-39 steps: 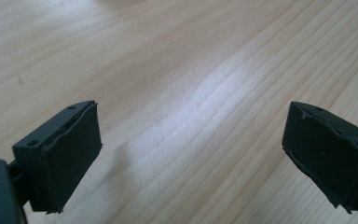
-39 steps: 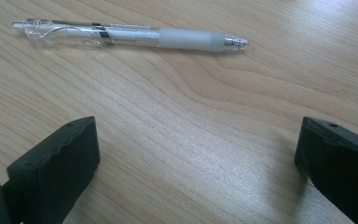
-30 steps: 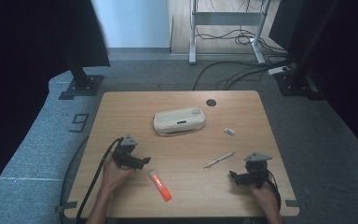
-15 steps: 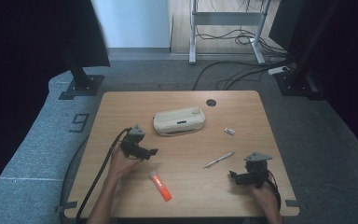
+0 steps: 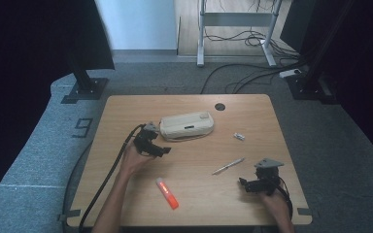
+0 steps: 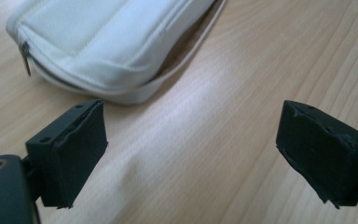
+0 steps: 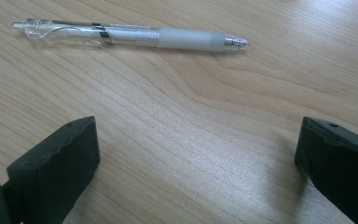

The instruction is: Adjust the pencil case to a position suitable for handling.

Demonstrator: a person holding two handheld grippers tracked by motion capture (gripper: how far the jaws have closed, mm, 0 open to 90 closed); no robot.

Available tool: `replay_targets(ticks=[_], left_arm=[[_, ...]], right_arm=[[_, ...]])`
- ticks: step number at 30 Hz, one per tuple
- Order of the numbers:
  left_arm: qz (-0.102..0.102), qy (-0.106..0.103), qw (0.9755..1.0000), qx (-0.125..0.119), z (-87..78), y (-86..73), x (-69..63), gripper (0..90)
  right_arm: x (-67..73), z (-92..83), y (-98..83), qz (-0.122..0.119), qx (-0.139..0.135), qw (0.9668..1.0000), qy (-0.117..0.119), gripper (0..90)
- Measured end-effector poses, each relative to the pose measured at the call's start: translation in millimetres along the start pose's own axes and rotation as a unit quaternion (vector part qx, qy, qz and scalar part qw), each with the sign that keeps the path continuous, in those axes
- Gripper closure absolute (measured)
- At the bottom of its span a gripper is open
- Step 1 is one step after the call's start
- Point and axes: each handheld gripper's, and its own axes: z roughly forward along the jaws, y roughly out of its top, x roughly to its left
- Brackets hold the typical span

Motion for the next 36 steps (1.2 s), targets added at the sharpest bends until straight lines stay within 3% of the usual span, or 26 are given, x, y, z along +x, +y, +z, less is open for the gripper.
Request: replay_targets(ticks=[7,13,24,30,36], left_arm=[[0.017,0.005,0.9998,0.010,6.6,17.7,2.5,9.9],[0.009,-0.011,0.9999,0.003,10.8,30.3,8.6,11.0],[0.020,-0.026,0.9994,0.008,30.6,54.8,16.1,13.2],[0.026,-0.032,0.9990,0.018,44.2,61.4,20.2,14.1],[0.016,-0.044,0.9986,0.024,60.6,60.7,30.9,15.5]], right_arm=[[0.0,0.0,0.0,0.000,0.000,1.0000,0.000,0.0],[0.0,0.0,0.0,0.000,0.000,1.0000,0.000,0.0],[-0.1,0.0,0.0,0.000,0.000,1.0000,0.000,0.0],[-0.2,0.1,0.0,-0.002,-0.001,1.0000,0.000,0.0],[-0.3,0.1,-0.1,-0.002,-0.001,1.0000,0.000,0.0]])
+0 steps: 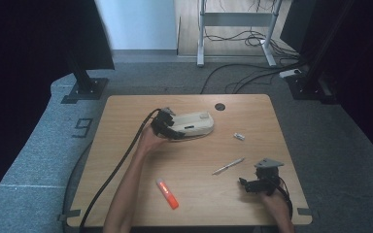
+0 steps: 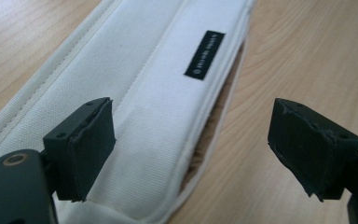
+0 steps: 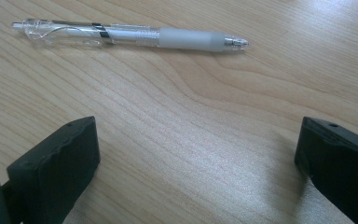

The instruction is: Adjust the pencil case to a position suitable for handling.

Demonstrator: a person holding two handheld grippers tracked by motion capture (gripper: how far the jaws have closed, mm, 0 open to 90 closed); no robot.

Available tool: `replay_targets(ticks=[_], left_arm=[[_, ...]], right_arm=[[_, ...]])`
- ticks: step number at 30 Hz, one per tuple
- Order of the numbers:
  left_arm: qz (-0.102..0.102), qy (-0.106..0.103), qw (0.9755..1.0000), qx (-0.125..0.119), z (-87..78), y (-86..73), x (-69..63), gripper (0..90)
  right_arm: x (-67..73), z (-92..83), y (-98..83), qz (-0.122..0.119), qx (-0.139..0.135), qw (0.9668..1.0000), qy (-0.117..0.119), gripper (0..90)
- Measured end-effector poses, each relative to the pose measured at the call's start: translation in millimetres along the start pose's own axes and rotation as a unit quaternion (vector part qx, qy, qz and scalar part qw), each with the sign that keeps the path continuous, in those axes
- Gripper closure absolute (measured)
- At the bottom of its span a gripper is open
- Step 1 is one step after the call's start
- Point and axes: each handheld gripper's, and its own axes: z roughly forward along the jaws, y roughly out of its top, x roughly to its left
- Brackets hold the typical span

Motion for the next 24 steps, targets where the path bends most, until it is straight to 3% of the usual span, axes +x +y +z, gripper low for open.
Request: replay_targets(ticks=[2,6,8,10,13,20,24], left_arm=[[-0.001,0.010,0.9998,0.015,5.0,-1.6,2.3,17.2],[-0.002,0.015,0.9998,0.015,6.7,-4.4,3.8,20.7],[-0.003,0.031,0.9994,0.015,7.4,-6.9,4.2,31.1],[-0.008,0.037,0.9992,0.014,7.9,-7.9,4.2,35.3],[-0.007,0.041,0.9991,0.012,8.9,-9.0,3.6,36.3],[0.039,0.077,0.9959,0.028,9.2,-10.1,-6.1,49.8],[0.037,0.072,0.9963,0.028,5.6,-10.1,-7.2,57.8]], right_arm=[[0.0,0.0,0.0,0.000,0.000,1.0000,0.000,0.0],[0.0,0.0,0.0,0.000,0.000,1.0000,0.000,0.0],[0.0,0.0,-0.1,0.000,0.000,1.0000,0.000,0.0],[0.0,0.0,-0.1,0.000,0.000,1.0000,0.000,0.0],[0.0,0.0,-0.1,0.000,0.000,1.0000,0.000,0.0],[0.0,0.0,-0.1,0.000,0.000,1.0000,0.000,0.0],[0.0,0.0,0.0,0.000,0.000,1.0000,0.000,0.0]])
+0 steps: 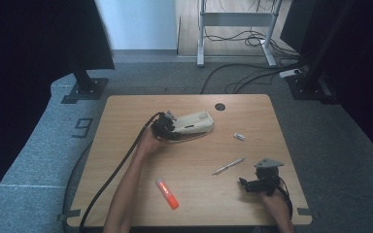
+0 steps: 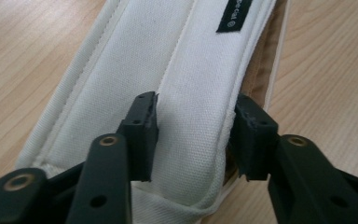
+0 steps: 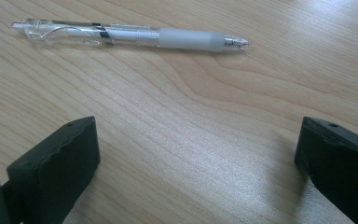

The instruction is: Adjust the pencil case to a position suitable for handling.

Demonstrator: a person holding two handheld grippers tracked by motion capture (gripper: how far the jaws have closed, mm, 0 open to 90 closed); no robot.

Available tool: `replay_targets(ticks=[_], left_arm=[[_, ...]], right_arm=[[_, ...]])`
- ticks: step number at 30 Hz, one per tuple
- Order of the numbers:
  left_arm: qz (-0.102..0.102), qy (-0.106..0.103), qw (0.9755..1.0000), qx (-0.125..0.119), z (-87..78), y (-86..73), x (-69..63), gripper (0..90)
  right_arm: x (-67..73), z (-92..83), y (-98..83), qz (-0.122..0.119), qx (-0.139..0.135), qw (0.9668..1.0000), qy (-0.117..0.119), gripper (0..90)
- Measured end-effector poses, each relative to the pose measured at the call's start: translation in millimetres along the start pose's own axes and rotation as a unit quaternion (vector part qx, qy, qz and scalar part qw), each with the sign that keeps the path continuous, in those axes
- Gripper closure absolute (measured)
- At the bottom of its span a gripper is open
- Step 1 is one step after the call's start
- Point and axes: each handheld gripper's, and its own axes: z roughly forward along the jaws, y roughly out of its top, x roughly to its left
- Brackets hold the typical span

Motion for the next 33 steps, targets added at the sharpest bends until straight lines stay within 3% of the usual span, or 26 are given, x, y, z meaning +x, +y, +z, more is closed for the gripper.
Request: replay_targets(ticks=[13,21,22,33], left_arm=[[-0.025,-0.002,0.9997,-0.006,-9.0,0.8,-3.8,68.0],[-0.043,-0.023,0.9988,-0.003,-19.5,-3.0,-1.2,70.8],[-0.052,-0.029,0.9982,-0.005,-22.3,-5.3,0.0,71.4],[-0.058,-0.026,0.9980,-0.007,-40.0,-12.4,-2.2,75.3]], right_arm=[[0.0,0.0,0.0,0.000,0.000,1.0000,0.000,0.0],[0.1,-0.1,0.0,0.001,0.000,1.0000,0.000,0.0],[0.1,-0.1,0.0,0.001,0.000,1.0000,0.000,0.0],[0.3,-0.1,0.0,0.002,0.001,1.0000,0.000,0.0]])
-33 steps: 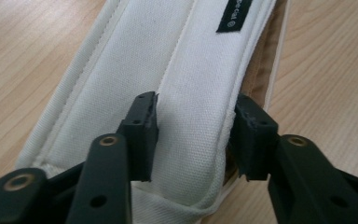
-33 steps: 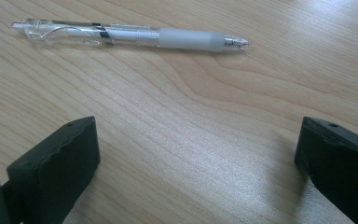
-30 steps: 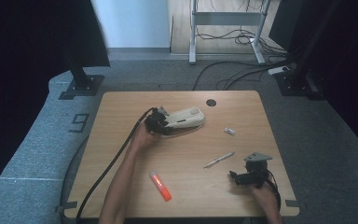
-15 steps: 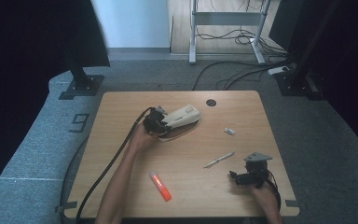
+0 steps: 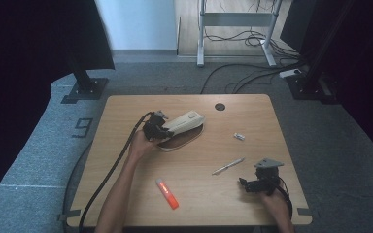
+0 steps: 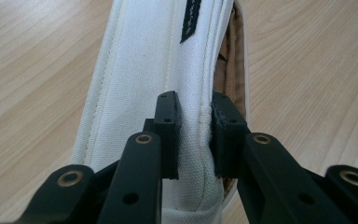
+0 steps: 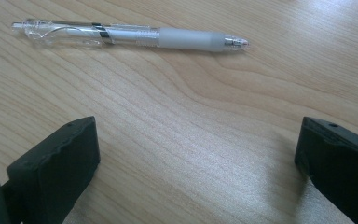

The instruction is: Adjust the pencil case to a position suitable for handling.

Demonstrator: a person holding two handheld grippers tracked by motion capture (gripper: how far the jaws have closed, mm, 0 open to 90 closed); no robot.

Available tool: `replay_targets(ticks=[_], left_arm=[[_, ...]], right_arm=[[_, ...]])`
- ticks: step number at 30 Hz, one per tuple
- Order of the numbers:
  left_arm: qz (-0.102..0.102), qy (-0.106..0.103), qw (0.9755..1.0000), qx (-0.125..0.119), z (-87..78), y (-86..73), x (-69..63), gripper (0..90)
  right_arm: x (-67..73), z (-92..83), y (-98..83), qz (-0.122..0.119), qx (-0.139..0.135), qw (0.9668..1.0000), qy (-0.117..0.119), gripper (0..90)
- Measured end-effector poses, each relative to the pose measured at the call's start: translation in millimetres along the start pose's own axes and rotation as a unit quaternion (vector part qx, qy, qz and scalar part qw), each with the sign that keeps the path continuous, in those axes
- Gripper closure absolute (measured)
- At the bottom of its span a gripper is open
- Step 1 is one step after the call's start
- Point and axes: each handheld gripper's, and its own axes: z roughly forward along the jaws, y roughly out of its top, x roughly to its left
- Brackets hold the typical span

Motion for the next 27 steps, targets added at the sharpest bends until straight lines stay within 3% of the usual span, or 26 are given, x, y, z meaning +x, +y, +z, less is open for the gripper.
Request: replay_targets(ticks=[15,27], left_arm=[[-0.038,-0.008,0.9992,-0.013,-32.3,-32.0,-4.0,76.1],[-0.041,-0.015,0.9989,-0.016,-53.6,-57.7,-14.8,76.2]], right_arm=[[0.1,0.0,0.0,0.000,0.000,1.0000,0.000,0.0],[0.1,0.0,0.0,0.000,0.000,1.0000,0.000,0.0]])
